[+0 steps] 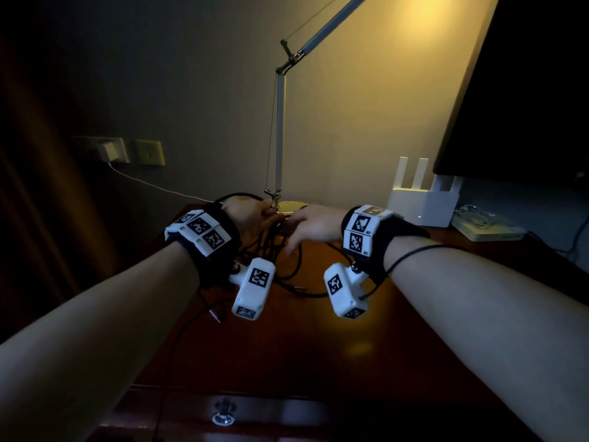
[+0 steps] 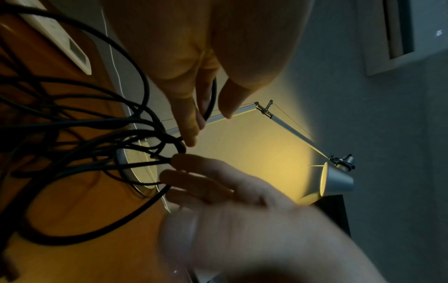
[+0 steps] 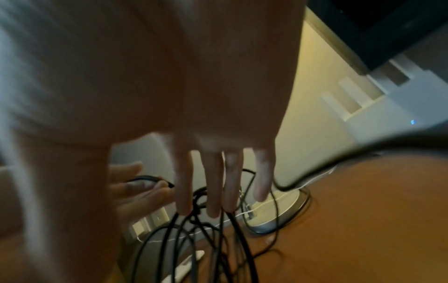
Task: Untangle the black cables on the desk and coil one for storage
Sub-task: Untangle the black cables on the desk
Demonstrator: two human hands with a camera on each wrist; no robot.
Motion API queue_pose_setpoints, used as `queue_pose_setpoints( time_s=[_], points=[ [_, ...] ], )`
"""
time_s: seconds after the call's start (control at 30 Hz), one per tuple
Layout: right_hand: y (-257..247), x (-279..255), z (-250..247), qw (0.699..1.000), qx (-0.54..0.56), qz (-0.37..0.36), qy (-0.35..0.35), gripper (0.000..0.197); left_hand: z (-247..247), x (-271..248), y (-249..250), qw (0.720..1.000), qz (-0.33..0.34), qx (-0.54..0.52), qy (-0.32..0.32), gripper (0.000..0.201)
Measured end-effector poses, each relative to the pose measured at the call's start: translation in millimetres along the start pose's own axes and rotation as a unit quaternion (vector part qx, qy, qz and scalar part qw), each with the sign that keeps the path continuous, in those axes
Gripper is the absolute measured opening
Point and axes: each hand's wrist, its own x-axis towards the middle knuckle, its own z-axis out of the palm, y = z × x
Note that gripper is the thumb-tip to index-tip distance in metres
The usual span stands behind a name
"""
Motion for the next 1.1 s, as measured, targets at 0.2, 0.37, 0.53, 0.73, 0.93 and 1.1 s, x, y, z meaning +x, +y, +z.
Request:
queue_pose_setpoints(
  time_s=[0.2,0.37,0.53,0.73,0.93,1.1],
  points=[
    [2.4,-1.2,12.7,0.993,-0.108,0.02,-0.036,0.08,0.7,-6.8,5.0,0.992,0.018,-0.115,0.04,0.015],
    [7.1,4.9,25.9,0.988,-0.138,0.04,0.062,0.056,-1.3,-16.5,7.4,0.997,0.022,-0.063,0.025,0.021],
    [15.6,16.3,30.7,0.99,-0.071,0.089,0.083,0.074,-13.3,-18.1,12.4,0.998,0.009,-0.047,0.033,0.026],
    [-2.4,19.2,21.1,0.995,0.068,0.043,0.067,0.098,-13.8,-18.3,15.6,0.998,-0.022,0.04,0.045,0.027],
    [-7.6,23.8,22.1,0.993,0.066,0.036,0.087,0.093,-10.1,-26.7,15.5,0.989,-0.036,0.143,0.0,0.027],
    [-5.6,28.7,18.6,0.986,0.057,0.0,0.16,0.045,-3.5,-27.7,15.4,0.983,-0.061,0.17,-0.007,0.03]
  ],
)
